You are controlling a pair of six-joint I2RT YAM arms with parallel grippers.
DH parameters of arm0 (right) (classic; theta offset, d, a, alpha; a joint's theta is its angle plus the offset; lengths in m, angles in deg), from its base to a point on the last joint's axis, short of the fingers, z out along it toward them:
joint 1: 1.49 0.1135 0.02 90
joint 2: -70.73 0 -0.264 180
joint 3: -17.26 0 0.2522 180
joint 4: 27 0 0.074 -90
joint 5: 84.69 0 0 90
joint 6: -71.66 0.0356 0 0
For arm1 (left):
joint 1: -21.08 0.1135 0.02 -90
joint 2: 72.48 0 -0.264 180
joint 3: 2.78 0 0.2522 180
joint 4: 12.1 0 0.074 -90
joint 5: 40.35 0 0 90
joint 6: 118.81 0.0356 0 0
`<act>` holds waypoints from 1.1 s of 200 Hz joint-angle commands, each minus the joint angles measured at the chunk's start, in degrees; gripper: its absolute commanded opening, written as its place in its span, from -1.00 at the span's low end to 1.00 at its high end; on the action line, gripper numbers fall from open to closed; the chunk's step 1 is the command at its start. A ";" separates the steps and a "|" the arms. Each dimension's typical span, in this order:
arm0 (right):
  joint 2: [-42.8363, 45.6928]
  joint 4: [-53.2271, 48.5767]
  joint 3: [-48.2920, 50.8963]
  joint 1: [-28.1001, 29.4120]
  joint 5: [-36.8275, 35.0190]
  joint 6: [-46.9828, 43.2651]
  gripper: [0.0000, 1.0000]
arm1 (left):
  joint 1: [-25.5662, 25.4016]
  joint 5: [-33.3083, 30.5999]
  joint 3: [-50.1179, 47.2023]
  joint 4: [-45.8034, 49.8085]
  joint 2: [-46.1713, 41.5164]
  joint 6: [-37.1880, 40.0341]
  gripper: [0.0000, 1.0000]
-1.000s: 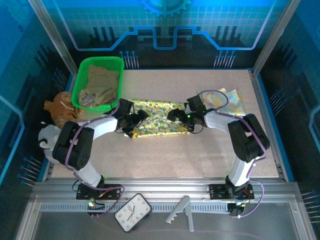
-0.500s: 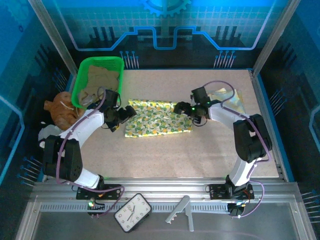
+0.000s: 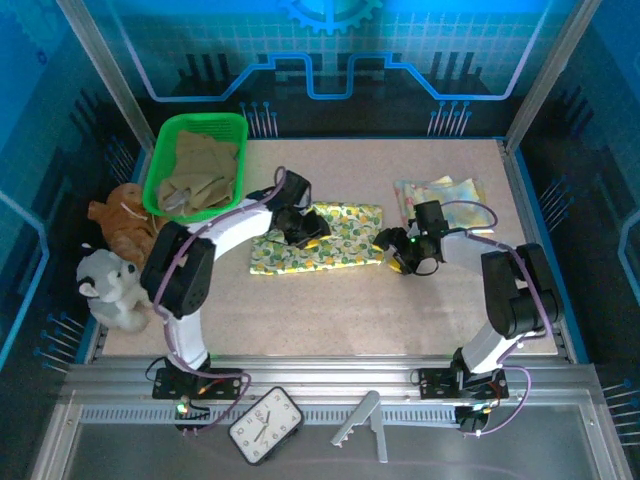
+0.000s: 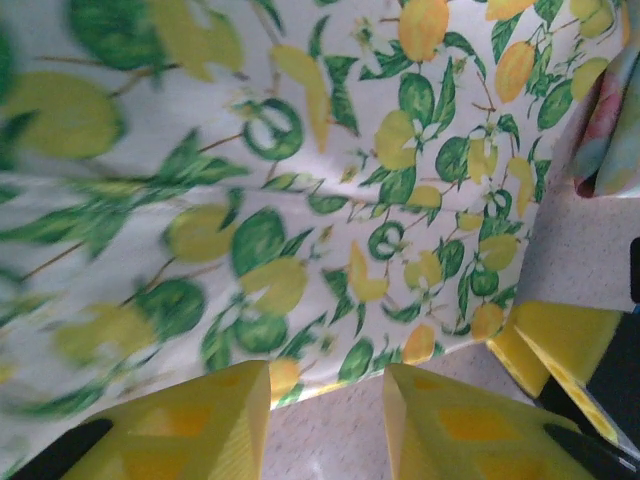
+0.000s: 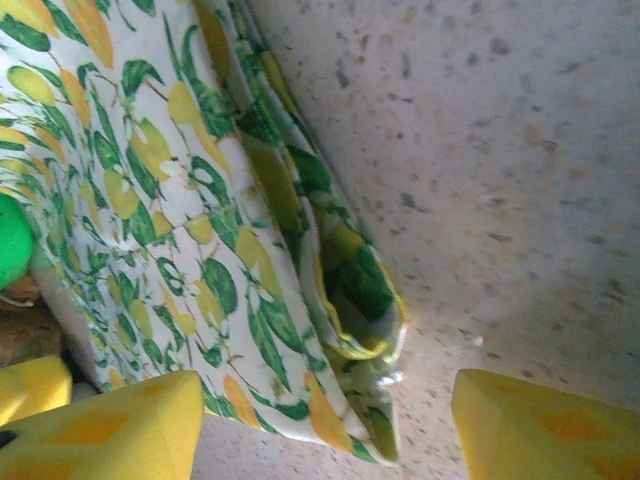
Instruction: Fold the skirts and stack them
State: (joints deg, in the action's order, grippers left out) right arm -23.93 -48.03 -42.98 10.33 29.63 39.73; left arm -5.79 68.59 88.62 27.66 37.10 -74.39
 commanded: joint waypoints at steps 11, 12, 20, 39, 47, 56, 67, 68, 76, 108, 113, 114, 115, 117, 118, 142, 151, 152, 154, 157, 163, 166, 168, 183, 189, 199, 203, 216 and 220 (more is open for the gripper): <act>-2.41 7.03 0.69 1.58 2.68 4.65 0.29 | -1.30 3.55 4.60 0.26 6.32 -0.82 -0.43; -2.44 7.15 0.69 1.61 2.67 4.71 0.28 | -1.32 3.56 4.65 0.31 6.51 -0.82 -0.44; -2.76 7.84 0.69 1.79 2.79 5.15 0.26 | -1.73 3.64 4.88 0.74 7.68 -0.75 -0.44; -3.08 8.59 0.60 2.47 1.75 5.65 0.20 | -2.70 5.00 3.83 -0.11 10.35 -1.37 -0.46; -3.05 8.65 0.67 2.75 0.90 5.75 0.17 | -2.89 5.73 3.05 -1.04 11.02 -1.83 -0.46; -3.02 9.07 0.74 2.86 -0.09 5.96 0.14 | -2.92 6.14 2.28 -2.02 11.87 -2.22 -0.46; -3.08 9.95 1.16 2.98 -1.22 6.65 0.10 | -2.96 6.41 1.83 -2.52 12.70 -2.48 -0.46; -3.04 10.06 1.23 2.97 -1.30 6.77 0.10 | -2.94 6.43 1.86 -2.53 12.73 -2.44 -0.46; -3.17 10.90 1.57 3.04 -2.19 7.40 0.07 | -2.94 6.62 1.86 -2.52 13.14 -2.41 -0.46; -3.97 11.79 2.34 3.77 -4.38 9.30 -0.02 | -2.97 6.82 1.64 -2.76 13.03 -2.16 -0.46; -3.89 11.77 2.57 3.93 -5.00 9.63 -0.03 | -3.01 6.81 1.67 -2.79 12.97 -2.06 -0.45; -3.88 11.80 2.64 4.01 -5.16 9.62 -0.03 | -2.97 6.81 1.69 -2.80 12.95 -2.06 -0.45; -3.88 11.82 2.72 4.05 -5.34 9.66 -0.03 | -2.94 6.81 1.71 -2.80 12.95 -2.06 -0.45; -3.83 11.79 2.80 4.08 -5.51 9.76 -0.04 | -2.99 6.75 1.65 -2.75 12.88 -2.05 -0.45; -3.81 11.81 2.89 4.09 -5.68 9.82 -0.04 | -3.00 6.78 1.64 -2.77 12.91 -2.05 -0.45; -3.19 13.06 4.40 3.92 -6.72 10.53 -0.32 | -2.81 6.93 1.66 -2.11 11.85 -1.71 -0.44; -2.24 12.94 4.93 3.92 -7.54 10.40 -0.45 | -2.61 6.82 1.78 -1.22 10.62 -1.28 -0.44; -2.18 12.92 4.92 3.92 -7.71 10.40 -0.46 | -2.63 6.86 1.80 -1.13 10.42 -1.23 -0.44; -1.89 12.72 5.09 3.98 -7.95 10.34 -0.48 | -2.56 6.87 1.85 -0.88 10.09 -1.14 -0.44; -1.54 12.55 5.23 3.93 -8.30 10.12 -0.52 | -2.49 6.90 1.89 -0.68 9.50 -1.07 -0.43; -0.89 12.00 5.49 3.93 -9.16 9.62 -0.59 | -2.32 7.04 1.74 -0.18 8.08 -0.84 -0.40; -0.62 11.67 5.57 3.90 -9.50 9.34 -0.61 | -2.10 7.15 1.68 -0.13 7.25 -0.77 -0.38; -0.42 11.44 5.58 3.91 -9.71 9.10 -0.63 | -1.95 7.16 1.58 -0.09 6.70 -0.74 -0.37; 0.08 10.00 5.44 3.71 -10.83 7.19 -0.76 | -0.67 6.20 0.59 0.46 1.71 0.25 -0.22; 0.25 9.71 5.34 3.73 -11.24 6.41 -0.82 | 0.07 4.85 0.26 1.34 -0.30 1.11 -0.17; 0.64 9.64 5.42 3.59 -12.27 5.09 -0.91 | 1.87 1.09 -0.49 3.50 -3.48 2.77 -0.10; 0.81 9.67 5.43 3.60 -12.70 4.56 -0.94 | 2.59 -0.54 -0.97 4.36 -4.56 3.41 -0.08; 1.63 9.70 5.32 3.52 -14.35 2.24 -1.00 | 6.31 -4.57 -3.71 5.70 -7.14 4.44 -0.06; 1.94 9.46 5.21 3.47 -14.95 1.30 -1.00 | 7.60 -4.78 -4.55 5.75 -7.76 4.53 -0.06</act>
State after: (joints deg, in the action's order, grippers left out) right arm -24.28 -37.06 -38.17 13.63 19.64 45.93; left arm -4.70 71.06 87.60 28.56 36.07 -73.23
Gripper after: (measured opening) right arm 0.089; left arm 0.467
